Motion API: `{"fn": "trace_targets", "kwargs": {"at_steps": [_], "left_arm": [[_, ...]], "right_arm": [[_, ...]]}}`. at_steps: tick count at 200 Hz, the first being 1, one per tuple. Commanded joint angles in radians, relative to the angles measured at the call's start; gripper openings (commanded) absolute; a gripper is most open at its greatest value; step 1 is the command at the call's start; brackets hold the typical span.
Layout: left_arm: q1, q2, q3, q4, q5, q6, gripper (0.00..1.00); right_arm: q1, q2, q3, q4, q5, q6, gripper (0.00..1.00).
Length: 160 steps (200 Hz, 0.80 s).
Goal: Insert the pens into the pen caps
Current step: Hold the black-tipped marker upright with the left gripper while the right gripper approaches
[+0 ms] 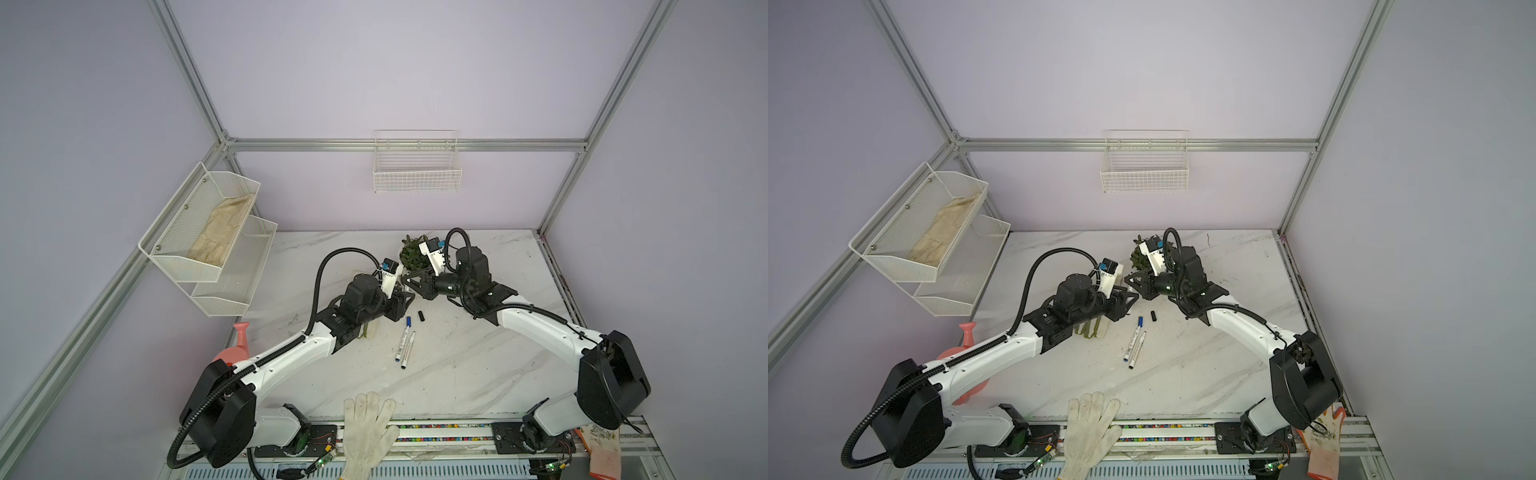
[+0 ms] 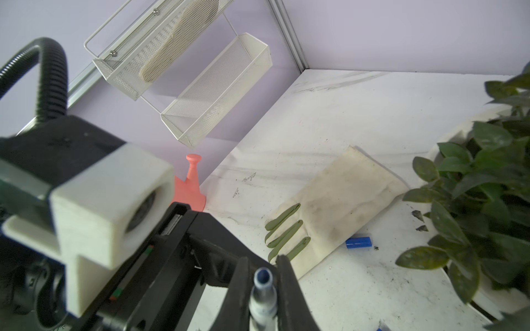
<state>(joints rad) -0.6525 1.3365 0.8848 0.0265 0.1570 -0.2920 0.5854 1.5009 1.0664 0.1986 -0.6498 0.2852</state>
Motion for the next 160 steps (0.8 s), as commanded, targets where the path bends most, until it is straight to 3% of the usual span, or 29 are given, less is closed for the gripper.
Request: {"fn": "trace_targets", "kwargs": {"at_steps": [1,35,54,85,114,142,160], "left_arm": [[0.008,0.014,-0.006,0.017,0.032,0.016,0.46],[0.009,0.033,0.006,0.047,0.066,0.013,0.41],[0.011,0.032,0.011,0.041,0.074,0.013,0.28],[0.031,0.006,-0.017,0.031,0.083,-0.024,0.00],[0.108,-0.021,-0.086,0.047,0.025,-0.154,0.00],[0.186,-0.040,-0.137,0.038,-0.068,-0.290,0.00],[0.212,-0.053,-0.156,0.031,-0.112,-0.313,0.00]], "right_arm": [[-0.002,0.011,0.013,0.016,-0.036,0.012,0.00],[-0.016,0.011,0.008,0.019,-0.045,0.023,0.00],[-0.025,0.010,0.003,0.019,-0.051,0.031,0.00],[-0.036,0.007,-0.008,0.005,-0.024,0.037,0.00],[-0.020,0.037,0.024,-0.175,0.090,-0.072,0.27],[0.040,0.074,0.014,-0.281,0.210,-0.145,0.31],[0.088,0.103,0.002,-0.314,0.299,-0.164,0.33]]}}
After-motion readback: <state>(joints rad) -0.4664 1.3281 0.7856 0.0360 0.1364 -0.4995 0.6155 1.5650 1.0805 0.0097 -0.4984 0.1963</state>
